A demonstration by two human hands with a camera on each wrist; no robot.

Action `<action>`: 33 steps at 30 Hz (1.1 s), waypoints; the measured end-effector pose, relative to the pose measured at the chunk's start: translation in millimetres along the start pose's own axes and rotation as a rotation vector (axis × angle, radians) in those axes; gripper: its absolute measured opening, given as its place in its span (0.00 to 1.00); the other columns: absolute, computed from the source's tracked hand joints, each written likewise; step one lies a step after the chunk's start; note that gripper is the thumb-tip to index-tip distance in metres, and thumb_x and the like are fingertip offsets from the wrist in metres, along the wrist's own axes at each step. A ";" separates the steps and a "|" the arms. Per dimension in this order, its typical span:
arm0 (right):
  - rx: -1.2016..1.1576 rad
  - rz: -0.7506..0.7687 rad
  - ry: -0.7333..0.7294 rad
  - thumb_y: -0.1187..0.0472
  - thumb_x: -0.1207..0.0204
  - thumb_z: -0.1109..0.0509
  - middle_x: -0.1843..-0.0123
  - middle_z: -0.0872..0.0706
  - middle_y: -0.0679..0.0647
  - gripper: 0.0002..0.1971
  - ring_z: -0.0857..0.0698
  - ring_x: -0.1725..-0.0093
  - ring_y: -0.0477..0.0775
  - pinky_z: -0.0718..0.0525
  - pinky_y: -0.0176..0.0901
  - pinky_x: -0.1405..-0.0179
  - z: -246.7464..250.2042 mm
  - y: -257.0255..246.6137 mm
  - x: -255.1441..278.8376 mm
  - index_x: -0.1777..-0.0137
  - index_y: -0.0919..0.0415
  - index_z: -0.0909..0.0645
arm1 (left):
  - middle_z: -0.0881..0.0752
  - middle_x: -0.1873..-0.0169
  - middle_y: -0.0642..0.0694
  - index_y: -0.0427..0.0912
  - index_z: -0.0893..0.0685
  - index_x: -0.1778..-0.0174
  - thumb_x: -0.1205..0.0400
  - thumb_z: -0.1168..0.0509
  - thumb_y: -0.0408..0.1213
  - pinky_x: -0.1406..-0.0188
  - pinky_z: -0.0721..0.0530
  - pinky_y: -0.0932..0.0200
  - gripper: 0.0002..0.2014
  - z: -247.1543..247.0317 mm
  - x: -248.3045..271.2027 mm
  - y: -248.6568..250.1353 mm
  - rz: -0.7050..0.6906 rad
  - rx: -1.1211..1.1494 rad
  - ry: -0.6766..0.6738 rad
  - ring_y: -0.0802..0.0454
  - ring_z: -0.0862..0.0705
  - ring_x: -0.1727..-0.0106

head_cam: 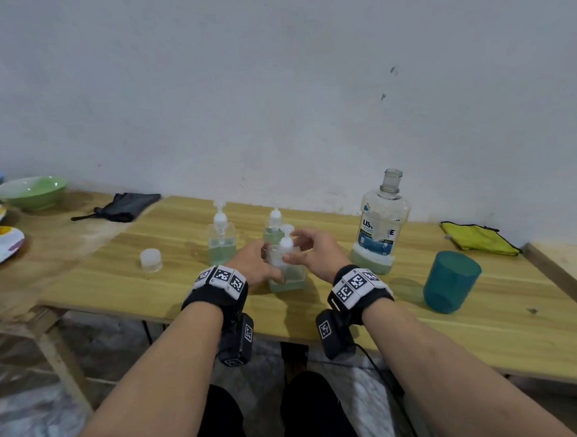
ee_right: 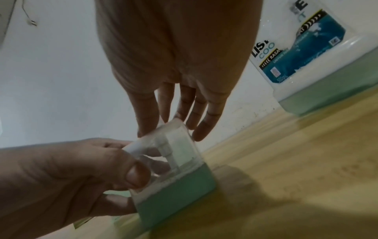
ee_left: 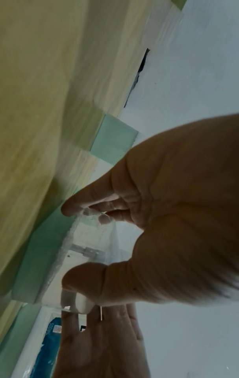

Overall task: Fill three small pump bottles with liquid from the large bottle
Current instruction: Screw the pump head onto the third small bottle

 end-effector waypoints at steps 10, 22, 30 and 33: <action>-0.065 0.001 0.021 0.60 0.36 0.15 0.54 0.17 0.52 0.17 0.20 0.54 0.51 0.19 0.45 0.52 0.5 6.4 -4.3 0.53 0.58 0.19 | 0.16 0.46 0.48 0.45 0.24 0.38 0.41 0.18 0.39 0.41 0.15 0.43 0.36 0.6 -2.0 -2.5 -0.017 0.010 0.009 0.47 0.15 0.46; -0.051 -0.052 -0.041 0.58 0.31 0.18 0.46 0.15 0.50 0.22 0.17 0.45 0.51 0.21 0.44 0.46 -3.5 2.8 -8.8 0.38 0.59 0.18 | 0.16 0.45 0.48 0.45 0.25 0.34 0.39 0.17 0.38 0.38 0.17 0.46 0.38 -0.1 -3.0 -2.8 -0.013 0.018 0.001 0.48 0.16 0.43; -0.006 -0.002 -0.098 0.56 0.30 0.20 0.48 0.15 0.49 0.17 0.19 0.48 0.53 0.24 0.44 0.54 -7.1 -0.9 -10.5 0.43 0.57 0.15 | 0.15 0.46 0.50 0.45 0.23 0.37 0.42 0.17 0.39 0.40 0.16 0.45 0.36 -0.8 -4.1 -2.1 -0.024 0.017 -0.002 0.47 0.15 0.45; 0.085 -0.006 -0.027 0.52 0.31 0.19 0.51 0.18 0.47 0.18 0.21 0.51 0.49 0.24 0.46 0.52 -2.9 -2.8 -10.8 0.46 0.59 0.16 | 0.16 0.47 0.51 0.46 0.23 0.38 0.39 0.18 0.37 0.46 0.16 0.51 0.33 -1.2 -2.4 1.1 -0.035 -0.008 0.008 0.49 0.15 0.47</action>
Point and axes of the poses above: each hand's wrist, its own x-axis away from the middle knuckle, its own z-axis out of the back of the hand, y = z × x, the point moved 8 cm from there along -x, towards the middle knuckle
